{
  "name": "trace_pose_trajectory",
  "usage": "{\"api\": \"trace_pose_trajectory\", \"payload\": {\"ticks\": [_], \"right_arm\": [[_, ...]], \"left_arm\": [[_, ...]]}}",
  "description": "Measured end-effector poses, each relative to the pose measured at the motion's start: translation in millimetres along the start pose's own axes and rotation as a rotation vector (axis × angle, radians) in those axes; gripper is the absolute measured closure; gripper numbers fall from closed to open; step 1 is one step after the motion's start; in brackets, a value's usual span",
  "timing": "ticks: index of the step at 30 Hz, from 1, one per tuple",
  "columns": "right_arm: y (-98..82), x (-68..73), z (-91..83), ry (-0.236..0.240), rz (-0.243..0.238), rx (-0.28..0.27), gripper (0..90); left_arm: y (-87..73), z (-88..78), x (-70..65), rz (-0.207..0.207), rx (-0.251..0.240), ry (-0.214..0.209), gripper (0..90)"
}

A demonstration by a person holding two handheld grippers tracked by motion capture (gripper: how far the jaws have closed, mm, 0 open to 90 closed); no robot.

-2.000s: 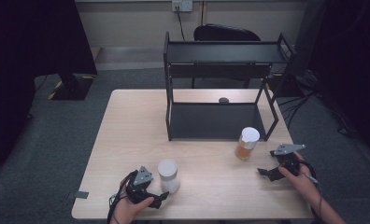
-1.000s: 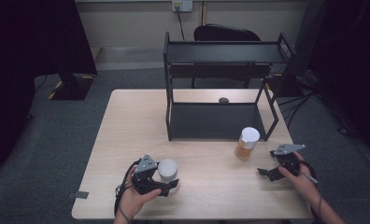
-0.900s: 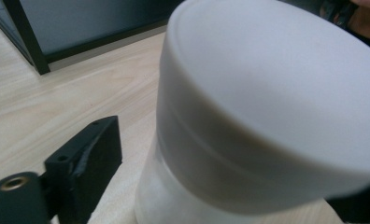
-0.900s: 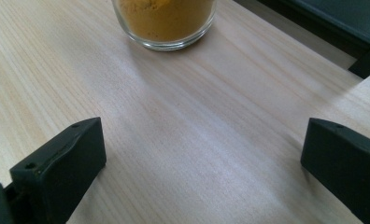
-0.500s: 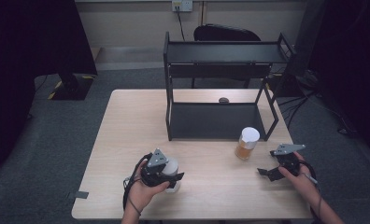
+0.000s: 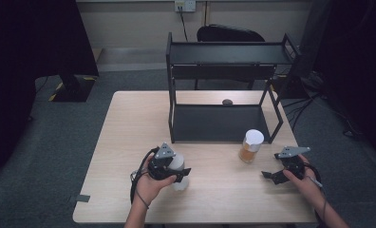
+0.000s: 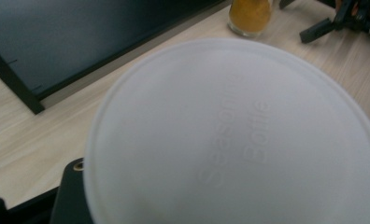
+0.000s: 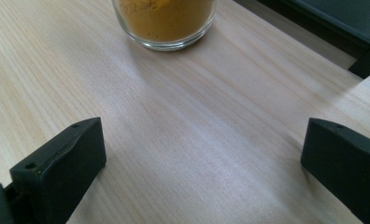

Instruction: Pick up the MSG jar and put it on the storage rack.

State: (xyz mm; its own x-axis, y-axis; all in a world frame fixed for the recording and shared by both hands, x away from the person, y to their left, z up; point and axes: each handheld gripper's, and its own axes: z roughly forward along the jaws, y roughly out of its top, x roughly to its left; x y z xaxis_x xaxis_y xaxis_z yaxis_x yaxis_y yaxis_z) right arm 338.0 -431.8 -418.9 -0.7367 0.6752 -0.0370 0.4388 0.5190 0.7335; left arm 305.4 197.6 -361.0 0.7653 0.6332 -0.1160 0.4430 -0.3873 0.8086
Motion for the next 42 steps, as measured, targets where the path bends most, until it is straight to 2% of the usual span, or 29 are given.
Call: {"api": "trace_pose_trajectory", "payload": {"ticks": [2,9,20,28,42], "right_arm": [[0.0,0.0,0.0,0.0,0.0,0.0,0.0],[0.0,0.0,0.0,0.0,0.0,0.0,0.0],[0.0,0.0,0.0,0.0,0.0,0.0,0.0],[0.0,0.0,0.0,0.0,0.0,0.0,0.0],[0.1,0.0,0.0,0.0,0.0,0.001,0.0]], "left_arm": [[5.7,3.1,-0.7,0.013,-0.002,0.003,35.3],[23.5,11.6,3.9,0.016,-0.018,-0.014,35.3],[48.5,24.0,9.7,0.027,-0.04,-0.019,35.3],[70.7,27.1,13.4,0.029,-0.044,-0.012,35.3],[95.9,34.4,18.9,0.027,-0.051,-0.014,35.3]]}}
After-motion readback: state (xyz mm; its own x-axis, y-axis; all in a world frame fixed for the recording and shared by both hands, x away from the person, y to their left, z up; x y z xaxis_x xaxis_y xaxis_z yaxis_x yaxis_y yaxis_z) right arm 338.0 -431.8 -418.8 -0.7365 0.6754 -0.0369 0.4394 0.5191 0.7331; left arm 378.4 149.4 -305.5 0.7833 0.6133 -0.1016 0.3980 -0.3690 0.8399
